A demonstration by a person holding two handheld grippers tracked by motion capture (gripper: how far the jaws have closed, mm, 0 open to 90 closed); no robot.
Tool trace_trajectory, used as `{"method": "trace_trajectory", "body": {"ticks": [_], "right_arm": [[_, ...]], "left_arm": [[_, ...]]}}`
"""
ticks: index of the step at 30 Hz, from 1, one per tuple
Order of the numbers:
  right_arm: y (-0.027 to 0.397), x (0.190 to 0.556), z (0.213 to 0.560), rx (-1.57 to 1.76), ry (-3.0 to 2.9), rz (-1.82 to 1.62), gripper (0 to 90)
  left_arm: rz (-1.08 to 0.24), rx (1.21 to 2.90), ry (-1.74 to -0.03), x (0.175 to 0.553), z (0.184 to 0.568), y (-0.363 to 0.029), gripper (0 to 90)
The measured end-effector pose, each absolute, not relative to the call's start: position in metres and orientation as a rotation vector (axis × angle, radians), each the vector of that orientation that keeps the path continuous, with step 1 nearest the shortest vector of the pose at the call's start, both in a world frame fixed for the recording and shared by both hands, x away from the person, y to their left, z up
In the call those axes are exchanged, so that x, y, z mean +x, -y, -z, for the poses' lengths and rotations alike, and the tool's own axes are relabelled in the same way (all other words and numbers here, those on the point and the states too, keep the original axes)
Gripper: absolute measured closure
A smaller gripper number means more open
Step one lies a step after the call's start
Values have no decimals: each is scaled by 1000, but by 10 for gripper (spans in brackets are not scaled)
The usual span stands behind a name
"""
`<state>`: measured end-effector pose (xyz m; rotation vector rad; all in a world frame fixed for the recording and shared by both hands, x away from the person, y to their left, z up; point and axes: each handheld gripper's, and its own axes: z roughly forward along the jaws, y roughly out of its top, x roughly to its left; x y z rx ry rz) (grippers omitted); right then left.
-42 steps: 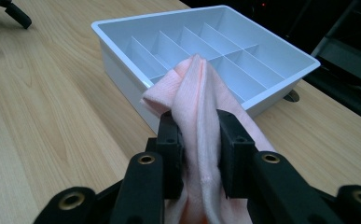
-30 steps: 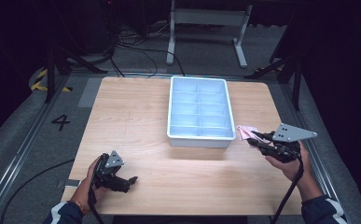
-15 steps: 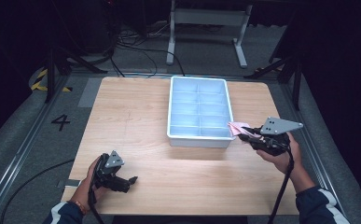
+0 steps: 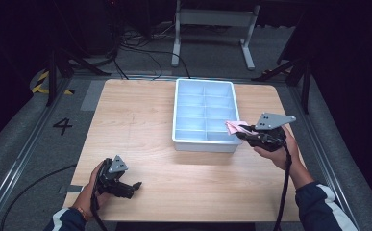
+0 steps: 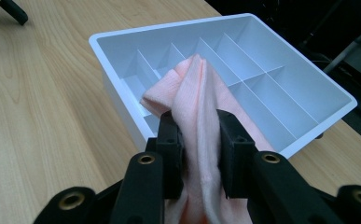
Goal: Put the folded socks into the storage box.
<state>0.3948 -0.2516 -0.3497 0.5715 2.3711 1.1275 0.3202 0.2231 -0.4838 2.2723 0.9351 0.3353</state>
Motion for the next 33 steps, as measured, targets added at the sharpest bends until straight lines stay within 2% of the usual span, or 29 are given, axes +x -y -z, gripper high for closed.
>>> {"method": "trace_trajectory", "body": {"ticks": [33], "right_arm": [[221, 477, 383, 611, -2584, -949, 732]], "left_arm": [[-334, 2272, -933, 320, 484, -223, 0]]}}
